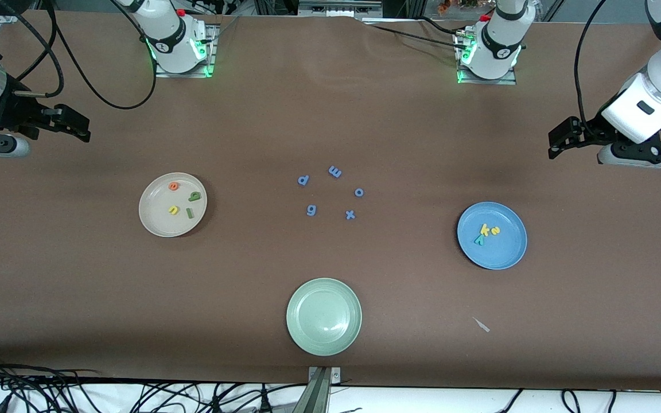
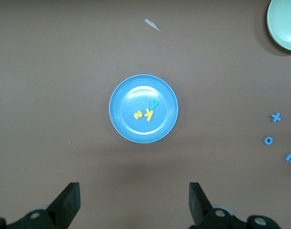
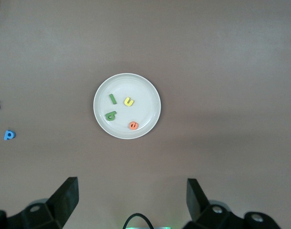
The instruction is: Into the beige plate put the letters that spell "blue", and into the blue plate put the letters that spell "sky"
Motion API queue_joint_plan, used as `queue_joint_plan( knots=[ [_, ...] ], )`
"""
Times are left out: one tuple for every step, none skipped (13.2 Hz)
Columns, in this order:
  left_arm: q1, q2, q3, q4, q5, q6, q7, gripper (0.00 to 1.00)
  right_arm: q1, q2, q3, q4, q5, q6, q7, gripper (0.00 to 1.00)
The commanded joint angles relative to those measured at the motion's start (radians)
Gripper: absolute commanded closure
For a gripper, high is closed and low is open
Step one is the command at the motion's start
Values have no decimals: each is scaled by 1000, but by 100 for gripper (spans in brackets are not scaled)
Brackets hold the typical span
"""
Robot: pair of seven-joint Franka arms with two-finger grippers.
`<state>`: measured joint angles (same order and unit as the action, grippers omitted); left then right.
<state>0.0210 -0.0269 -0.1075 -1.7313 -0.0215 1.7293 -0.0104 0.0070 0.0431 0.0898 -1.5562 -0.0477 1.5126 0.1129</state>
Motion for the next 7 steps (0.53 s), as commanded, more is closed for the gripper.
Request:
queue_joint_plan(
  knots=[
    [-6, 15, 5, 29, -5, -14, 13, 0, 4, 11, -1, 24, 2, -15, -7, 0],
    [-7, 16, 3, 30, -5, -14, 13, 0, 2, 11, -1, 24, 6, -17, -7, 0],
    [-7, 16, 3, 30, -5, -13, 13, 0, 2, 9, -2, 16, 31, -25, -3, 0],
    [-7, 15, 3, 29, -5, -14, 13, 0, 1, 9, -5, 21, 52, -23, -10, 0],
    [-7, 16, 3, 30, -5, -14, 13, 0, -1, 9, -7, 24, 52, -23, -12, 0],
    [-7, 16, 3, 30, -5, -14, 12, 0, -2, 11, -7, 24, 52, -23, -12, 0],
    [-7, 16, 2, 30, -5, -14, 12, 0, -2, 9, -7, 24, 45, -23, -12, 0]
  ],
)
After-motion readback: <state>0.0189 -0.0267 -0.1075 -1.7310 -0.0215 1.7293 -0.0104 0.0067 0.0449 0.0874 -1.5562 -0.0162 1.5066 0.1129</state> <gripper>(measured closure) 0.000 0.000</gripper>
